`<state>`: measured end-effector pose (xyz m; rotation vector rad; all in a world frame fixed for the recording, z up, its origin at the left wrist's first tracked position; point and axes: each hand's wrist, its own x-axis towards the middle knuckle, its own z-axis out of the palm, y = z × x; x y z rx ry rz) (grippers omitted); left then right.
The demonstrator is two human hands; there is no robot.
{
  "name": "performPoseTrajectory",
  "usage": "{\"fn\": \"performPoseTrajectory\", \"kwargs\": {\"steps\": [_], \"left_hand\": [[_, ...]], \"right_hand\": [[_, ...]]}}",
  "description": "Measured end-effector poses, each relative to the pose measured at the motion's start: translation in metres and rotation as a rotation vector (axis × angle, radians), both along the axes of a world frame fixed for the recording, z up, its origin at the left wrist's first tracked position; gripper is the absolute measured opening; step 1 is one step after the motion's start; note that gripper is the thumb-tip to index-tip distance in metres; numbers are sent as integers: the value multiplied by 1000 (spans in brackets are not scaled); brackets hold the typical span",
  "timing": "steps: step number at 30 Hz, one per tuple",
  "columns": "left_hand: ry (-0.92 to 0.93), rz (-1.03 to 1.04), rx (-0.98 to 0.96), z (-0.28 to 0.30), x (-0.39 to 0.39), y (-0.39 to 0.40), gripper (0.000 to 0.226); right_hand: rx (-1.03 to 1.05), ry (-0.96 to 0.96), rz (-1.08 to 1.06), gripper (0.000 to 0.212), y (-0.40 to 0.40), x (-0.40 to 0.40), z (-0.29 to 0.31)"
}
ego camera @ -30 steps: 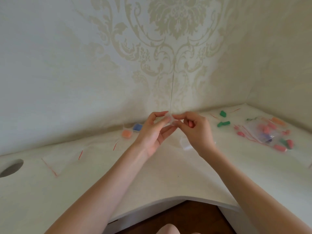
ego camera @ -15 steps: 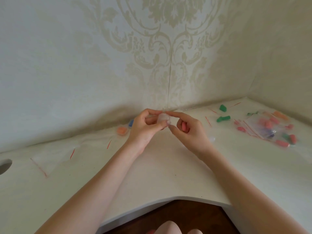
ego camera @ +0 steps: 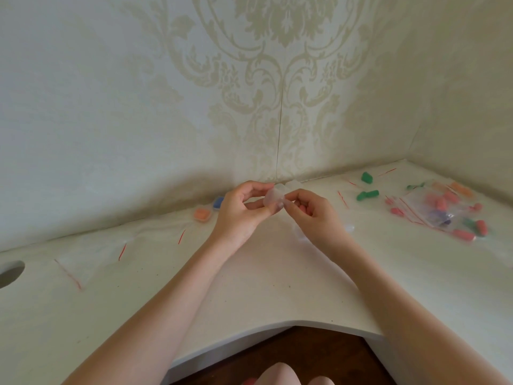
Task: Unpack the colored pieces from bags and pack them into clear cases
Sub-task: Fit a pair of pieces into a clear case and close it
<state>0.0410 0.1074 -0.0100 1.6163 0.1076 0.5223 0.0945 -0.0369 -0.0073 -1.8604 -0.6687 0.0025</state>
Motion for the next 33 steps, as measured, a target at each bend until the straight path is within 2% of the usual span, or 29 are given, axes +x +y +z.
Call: {"fn": "performPoseTrajectory", "kwargs": {"steps": [4,9,12,15,18,20,23,25,30,33], "left_hand": [[26,12,31,-2,0,1,28],[52,-51,9,-1,-1,-3,29],[54,-73,10,-1,0,-9,30],[51,-69,-100,1,1,-5,33],[54,-100,-155,3,0,-2,21],[70,-127,-205,3,-1,-2,17],[84,-216,-336,3,-1,-3,37],[75,-271,-415,3,-1,-5,38],[96,-318,-540,0,0,-5,37],[86,-307,-551,3,0,-6,30]], "right_hand": [[7,2,-4,11,0,0,-2],[-14,-31,-111,17,1,4,-4],[47,-30,-167,22,0,6,0],[96,-113,-102,29,-3,-1,6],[-24,-275,12,41,-3,-4,4],[-63,-338,23,36,-1,-1,0],[-7,-309,-17,21,-2,1,0],[35,-273,-26,15,-4,0,-1],[90,-222,9,13,0,-5,1],[86,-250,13,17,1,-7,2]]}}
